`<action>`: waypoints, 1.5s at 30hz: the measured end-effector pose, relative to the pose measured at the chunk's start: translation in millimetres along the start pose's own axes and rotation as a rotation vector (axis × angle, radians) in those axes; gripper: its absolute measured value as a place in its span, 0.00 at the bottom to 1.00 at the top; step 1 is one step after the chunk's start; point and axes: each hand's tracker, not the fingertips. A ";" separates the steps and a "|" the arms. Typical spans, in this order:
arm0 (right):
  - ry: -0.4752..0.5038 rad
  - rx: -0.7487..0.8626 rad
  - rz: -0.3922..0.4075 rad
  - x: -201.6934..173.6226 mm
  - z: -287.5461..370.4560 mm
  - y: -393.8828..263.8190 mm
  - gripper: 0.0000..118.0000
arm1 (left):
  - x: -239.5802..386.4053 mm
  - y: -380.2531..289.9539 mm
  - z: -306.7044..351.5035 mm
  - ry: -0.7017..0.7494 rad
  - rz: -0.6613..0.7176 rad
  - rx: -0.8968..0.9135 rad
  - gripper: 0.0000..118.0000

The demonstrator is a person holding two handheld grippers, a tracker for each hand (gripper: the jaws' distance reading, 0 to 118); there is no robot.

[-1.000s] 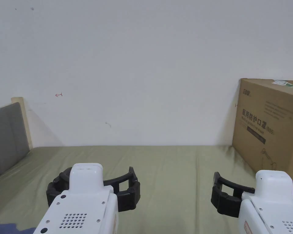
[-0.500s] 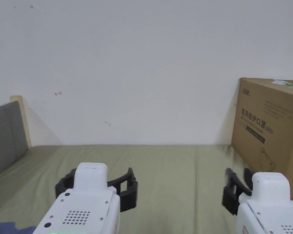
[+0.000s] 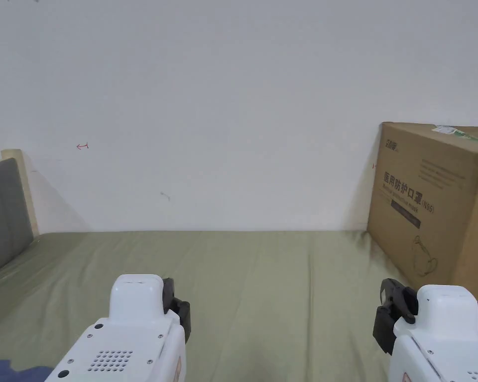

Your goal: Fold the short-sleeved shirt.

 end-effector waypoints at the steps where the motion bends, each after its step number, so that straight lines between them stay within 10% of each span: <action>1: -0.002 -0.004 -0.005 0.2 0.1 -0.1 0.00 | 1.0 -0.3 0.0 -0.004 -0.004 0.002 0.00; 9: 0.040 -0.035 0.002 -22.6 -7.4 -10.0 0.00 | -28.5 -9.8 13.7 0.005 -0.002 -0.020 0.00; 19: 0.531 -0.155 -0.057 -154.9 -33.5 -21.1 0.00 | -168.5 -15.2 102.5 0.458 0.054 0.019 0.00; 26: 0.556 -0.207 -0.109 -175.5 -41.8 -28.8 0.00 | -200.2 -24.6 119.2 0.412 0.132 0.025 0.00; 32: 0.512 -0.287 -0.014 -152.6 -51.3 -41.9 0.00 | -281.8 -39.1 44.4 0.341 0.177 -0.376 0.00; 37: 0.468 -0.361 0.065 -132.8 -61.2 -58.7 0.00 | -370.8 -112.4 -40.4 0.147 0.587 -0.807 0.00; 39: 0.465 -0.400 0.058 -126.7 -66.7 -65.3 0.00 | -380.9 -136.5 -61.3 0.262 0.501 -0.879 0.16; 41: 0.456 -0.431 0.063 -122.4 -71.3 -71.2 0.00 | -389.8 -160.2 -85.9 0.332 0.412 -0.953 0.90; 45: 0.437 -0.479 0.072 -116.9 -82.8 -80.4 0.00 | -386.2 -194.2 -112.7 0.318 0.339 -1.022 0.95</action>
